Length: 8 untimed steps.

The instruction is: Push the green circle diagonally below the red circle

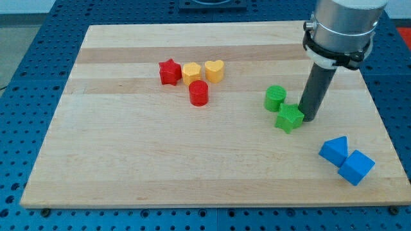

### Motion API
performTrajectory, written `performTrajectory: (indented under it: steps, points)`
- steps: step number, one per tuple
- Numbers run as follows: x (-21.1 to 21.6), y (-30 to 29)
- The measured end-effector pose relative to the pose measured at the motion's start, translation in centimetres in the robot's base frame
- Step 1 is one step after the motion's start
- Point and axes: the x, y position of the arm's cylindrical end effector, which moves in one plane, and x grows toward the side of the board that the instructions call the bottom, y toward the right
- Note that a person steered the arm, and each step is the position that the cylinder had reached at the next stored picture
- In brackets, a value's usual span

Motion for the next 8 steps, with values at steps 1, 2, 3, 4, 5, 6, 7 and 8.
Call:
performTrajectory:
  steps: [1,2,3,4,5,6,7,8]
  points:
    - [-0.9,0.3]
    - [-4.8,1.0]
    - [-5.2,0.6]
    - [-3.5,-0.4]
    - [-1.6,-1.7]
    - [-2.3,-1.9]
    - [-4.9,1.3]
    - [-5.6,0.7]
